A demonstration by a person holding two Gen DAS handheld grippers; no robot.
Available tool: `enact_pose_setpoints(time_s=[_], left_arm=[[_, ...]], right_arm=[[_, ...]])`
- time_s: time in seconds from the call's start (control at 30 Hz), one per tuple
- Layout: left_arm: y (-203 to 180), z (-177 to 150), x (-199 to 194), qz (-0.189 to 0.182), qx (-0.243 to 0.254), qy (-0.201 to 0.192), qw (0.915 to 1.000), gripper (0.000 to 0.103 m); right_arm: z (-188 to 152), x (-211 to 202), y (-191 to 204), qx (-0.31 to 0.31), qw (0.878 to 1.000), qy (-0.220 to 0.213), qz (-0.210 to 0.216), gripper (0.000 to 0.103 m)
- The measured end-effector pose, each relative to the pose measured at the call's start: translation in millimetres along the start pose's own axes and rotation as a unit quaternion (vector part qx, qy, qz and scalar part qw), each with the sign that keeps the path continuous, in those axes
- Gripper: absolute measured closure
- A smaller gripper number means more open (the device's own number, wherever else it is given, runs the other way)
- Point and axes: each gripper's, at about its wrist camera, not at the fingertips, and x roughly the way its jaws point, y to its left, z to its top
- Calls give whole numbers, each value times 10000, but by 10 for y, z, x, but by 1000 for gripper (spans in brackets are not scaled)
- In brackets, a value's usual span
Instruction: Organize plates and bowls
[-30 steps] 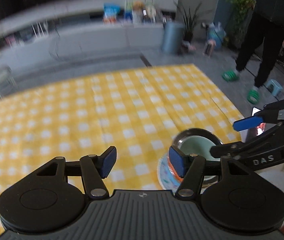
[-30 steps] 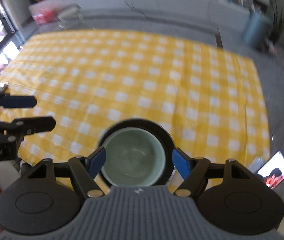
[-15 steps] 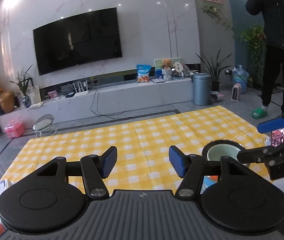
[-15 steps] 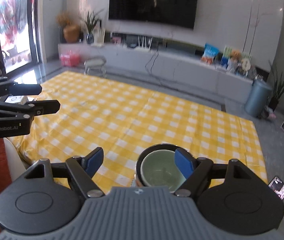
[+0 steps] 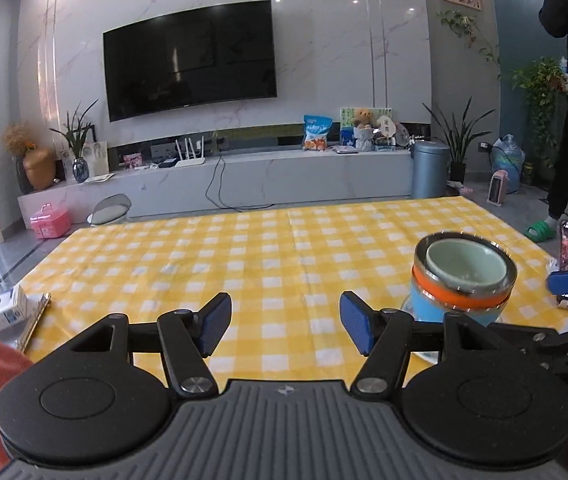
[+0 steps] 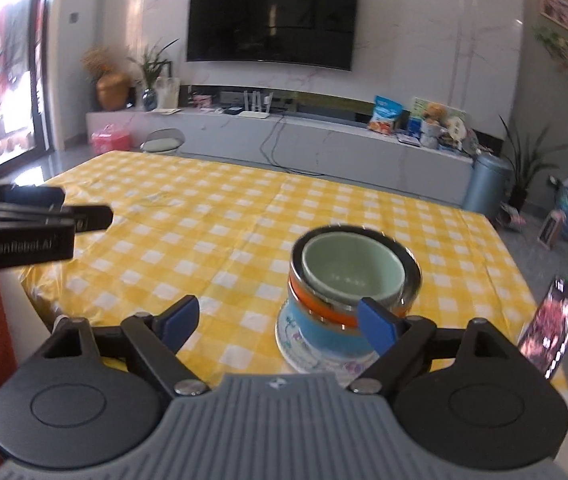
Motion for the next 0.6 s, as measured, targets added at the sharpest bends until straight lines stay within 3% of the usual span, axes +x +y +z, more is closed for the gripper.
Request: enact_pose_setpoints(time_s=[0.37,0.6], left_arm=[[-164,-214,108,201,437,272,9985,21],[-128,-280,162,252,415,519,9975,20]], right_arm=[[-219,96,-66,294,9992,117,-254,14],[-232,176,-96,398,9984,273,-297,14]])
